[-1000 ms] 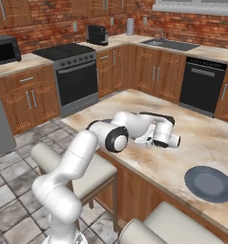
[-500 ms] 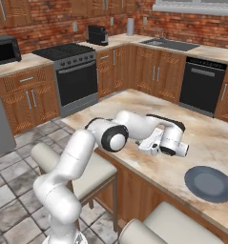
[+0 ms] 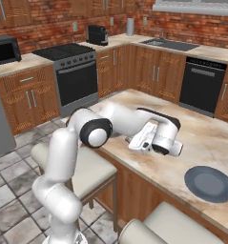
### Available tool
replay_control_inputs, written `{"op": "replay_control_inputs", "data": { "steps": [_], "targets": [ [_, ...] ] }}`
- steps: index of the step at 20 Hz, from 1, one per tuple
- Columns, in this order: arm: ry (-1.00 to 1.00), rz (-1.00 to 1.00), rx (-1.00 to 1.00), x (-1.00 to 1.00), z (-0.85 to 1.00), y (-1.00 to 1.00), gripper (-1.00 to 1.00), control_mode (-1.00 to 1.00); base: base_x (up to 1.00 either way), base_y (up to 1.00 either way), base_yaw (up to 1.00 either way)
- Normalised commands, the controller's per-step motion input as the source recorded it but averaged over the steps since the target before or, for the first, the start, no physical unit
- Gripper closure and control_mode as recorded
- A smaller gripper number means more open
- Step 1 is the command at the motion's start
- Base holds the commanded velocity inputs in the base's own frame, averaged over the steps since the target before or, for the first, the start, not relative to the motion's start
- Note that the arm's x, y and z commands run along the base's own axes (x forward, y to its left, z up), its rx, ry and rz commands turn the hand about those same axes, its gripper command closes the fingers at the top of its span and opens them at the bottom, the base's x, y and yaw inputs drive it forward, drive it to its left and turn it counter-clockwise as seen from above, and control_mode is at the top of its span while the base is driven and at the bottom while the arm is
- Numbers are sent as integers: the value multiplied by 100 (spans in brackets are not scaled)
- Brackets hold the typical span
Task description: Retrieve the wine glasses from the counter and place one next to each plate.
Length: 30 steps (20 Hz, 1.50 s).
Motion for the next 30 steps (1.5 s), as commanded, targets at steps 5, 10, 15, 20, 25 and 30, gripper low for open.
{"op": "replay_control_inputs", "data": {
  "steps": [5, 10, 15, 20, 25, 30],
  "targets": [
    [-7, 0, -5, -50, 50, 81, -100, -100, 0, 0, 0],
    [-7, 0, -3, -68, 64, 66, -100, -100, 0, 0, 0],
    [-9, 0, -1, -93, 55, 51, -100, -100, 0, 0, 0],
    [-1, 0, 0, -71, 81, 21, -100, -100, 0, 0, 0],
    [18, 1, 6, -30, 100, 8, -100, -100, 0, 0, 0],
    [0, 6, 0, -58, 61, 15, -100, -100, 0, 0, 0]
  ]
}}
